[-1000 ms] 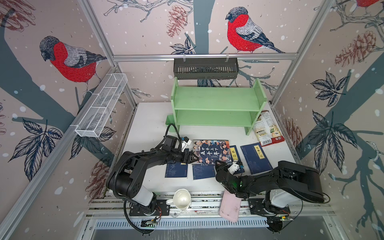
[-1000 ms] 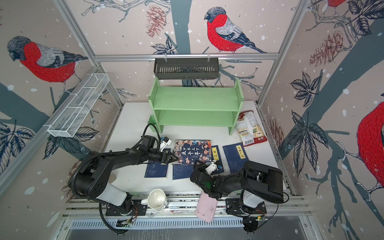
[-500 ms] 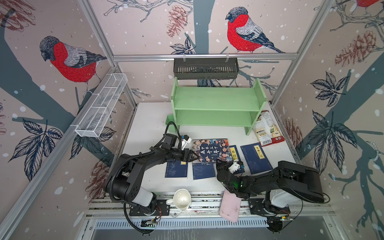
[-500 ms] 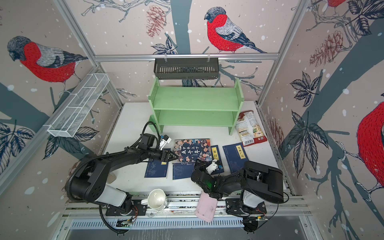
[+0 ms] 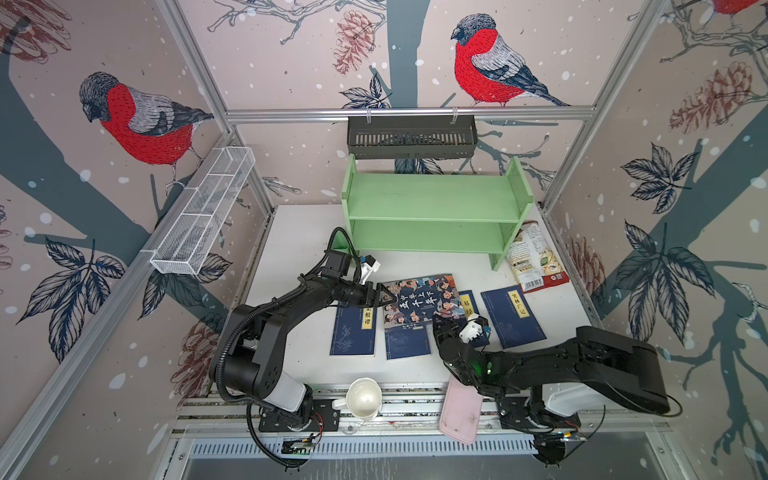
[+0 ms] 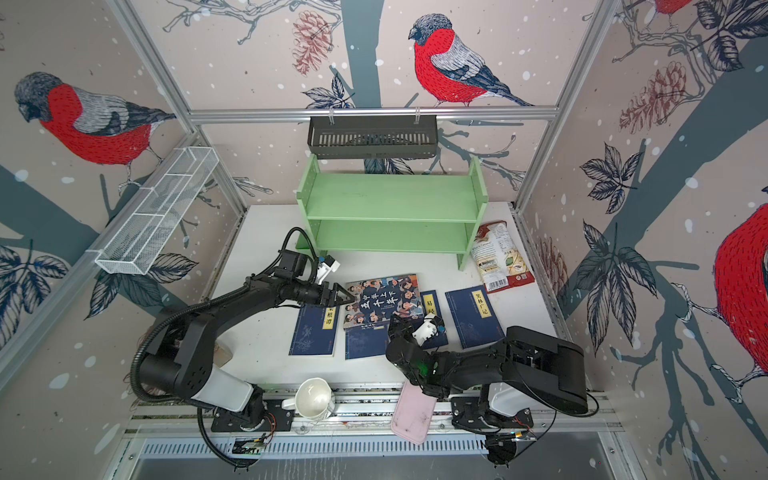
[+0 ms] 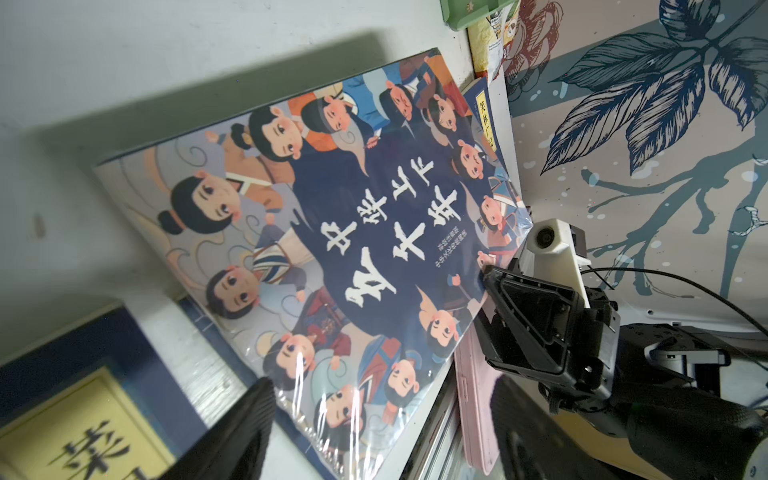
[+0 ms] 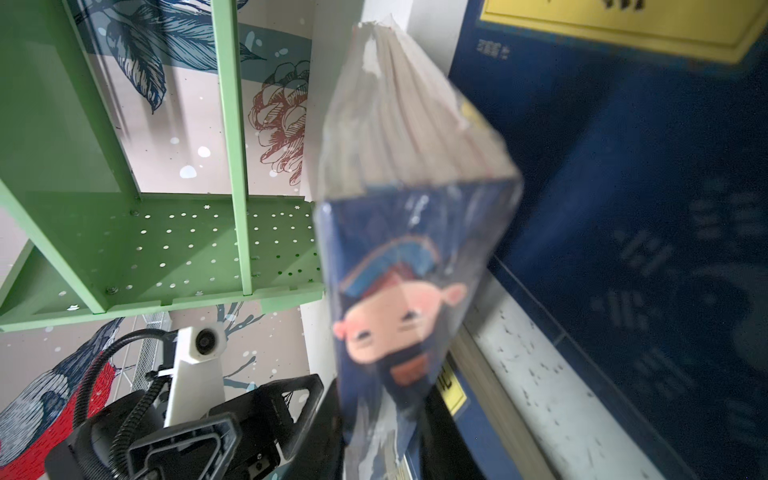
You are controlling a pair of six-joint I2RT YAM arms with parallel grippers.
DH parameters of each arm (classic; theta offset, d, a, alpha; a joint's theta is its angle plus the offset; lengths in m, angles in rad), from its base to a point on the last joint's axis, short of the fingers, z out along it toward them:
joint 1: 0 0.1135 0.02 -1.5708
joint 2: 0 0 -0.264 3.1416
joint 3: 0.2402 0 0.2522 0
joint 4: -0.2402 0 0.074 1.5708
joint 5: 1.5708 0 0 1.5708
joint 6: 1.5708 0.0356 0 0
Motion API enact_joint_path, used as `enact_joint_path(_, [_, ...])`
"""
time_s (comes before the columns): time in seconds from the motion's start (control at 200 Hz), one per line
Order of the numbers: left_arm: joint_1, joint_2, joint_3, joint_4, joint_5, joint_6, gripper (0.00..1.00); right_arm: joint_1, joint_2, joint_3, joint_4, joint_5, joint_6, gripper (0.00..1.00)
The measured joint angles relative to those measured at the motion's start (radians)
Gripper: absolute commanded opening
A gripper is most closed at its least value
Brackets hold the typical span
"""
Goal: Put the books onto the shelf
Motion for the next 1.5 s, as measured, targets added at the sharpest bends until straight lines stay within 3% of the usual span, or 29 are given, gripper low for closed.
enact_joint_path(0.215, [0.058,0.001,0.000,-0.042,0.047,0.000,0.82,0.001,-0.057,-0.005,-0.024,0.000,-0.036,0.11])
enact_joint_path(0.485, [0.063,0.040,0.034,-0.134,0.069,0.045,0.82,0.001,-0.124,-0.014,-0.061,0.009,-0.062,0.10])
enact_joint_path(0.866, [0.064,0.080,-0.013,-0.161,0.173,0.068,0.93,0.001,-0.208,-0.016,-0.116,0.038,-0.096,0.08])
enact_joint_path(1.151, [0.036,0.123,-0.038,-0.067,0.241,0.002,0.97,-0.001,-0.211,-0.015,-0.117,0.049,-0.105,0.05])
enact_joint_path(1.501, [-0.022,0.182,-0.050,0.116,0.246,-0.130,0.97,-0.001,-0.211,-0.015,-0.117,0.049,-0.108,0.05])
